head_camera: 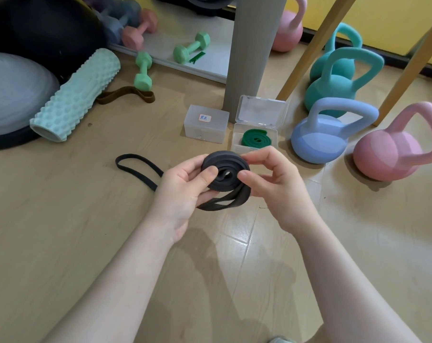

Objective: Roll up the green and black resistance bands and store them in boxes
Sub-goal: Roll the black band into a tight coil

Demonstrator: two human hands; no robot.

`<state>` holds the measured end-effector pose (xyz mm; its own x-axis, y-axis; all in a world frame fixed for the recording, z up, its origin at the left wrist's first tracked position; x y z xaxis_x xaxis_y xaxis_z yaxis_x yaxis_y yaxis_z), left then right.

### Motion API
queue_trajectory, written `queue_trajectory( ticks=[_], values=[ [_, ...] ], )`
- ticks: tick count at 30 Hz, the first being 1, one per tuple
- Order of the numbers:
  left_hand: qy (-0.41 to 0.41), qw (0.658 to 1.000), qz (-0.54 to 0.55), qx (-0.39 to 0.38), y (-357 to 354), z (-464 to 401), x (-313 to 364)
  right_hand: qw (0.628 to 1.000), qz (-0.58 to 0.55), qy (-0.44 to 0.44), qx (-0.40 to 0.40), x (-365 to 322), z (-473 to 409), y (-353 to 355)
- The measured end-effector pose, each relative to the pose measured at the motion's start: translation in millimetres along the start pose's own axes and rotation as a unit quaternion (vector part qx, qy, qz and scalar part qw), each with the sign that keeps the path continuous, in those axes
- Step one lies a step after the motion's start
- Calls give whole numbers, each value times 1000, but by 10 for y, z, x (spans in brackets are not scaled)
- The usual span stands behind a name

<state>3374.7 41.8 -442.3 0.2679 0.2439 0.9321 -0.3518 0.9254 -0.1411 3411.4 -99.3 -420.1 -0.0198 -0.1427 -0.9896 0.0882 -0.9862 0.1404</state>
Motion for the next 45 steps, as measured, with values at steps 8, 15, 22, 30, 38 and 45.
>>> queue_trajectory(
  ticks=[8, 15, 22, 30, 38, 45],
  values=[
    [55, 991, 122, -4, -99, 16, -69, 999, 10, 46, 26, -117, -10, 110],
    [68, 988, 142, -12, -111, 10, -108, 995, -69, -58, 31, 50, 20, 62],
    [84, 967, 236, -41, -233, 72, -112, 972, -197, -120, 50, 100, 73, 41],
    [115, 982, 149, -24, -142, 46, -177, 999, -33, -13, 4, -2, 50, 51],
    [121, 976, -126, -131, -17, 106, -123, 988, 62, -15, -138, 86, 127, -34],
    [102, 973, -179, -102, -1, 120, -168, 981, 88, -31, -170, 175, 155, -102]
  ],
)
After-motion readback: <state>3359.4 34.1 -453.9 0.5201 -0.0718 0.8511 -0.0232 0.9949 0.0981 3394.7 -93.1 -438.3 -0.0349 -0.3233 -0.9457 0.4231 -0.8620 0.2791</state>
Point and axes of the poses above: each hand's wrist, its own z-axis away from the middle knuckle, its own y-axis out of the back of the hand, x = y × z, the point moved 7 cm from there along -z, towards the middle knuckle, and after that the axes turned 12 degrees about x, right-handed, at the moved point
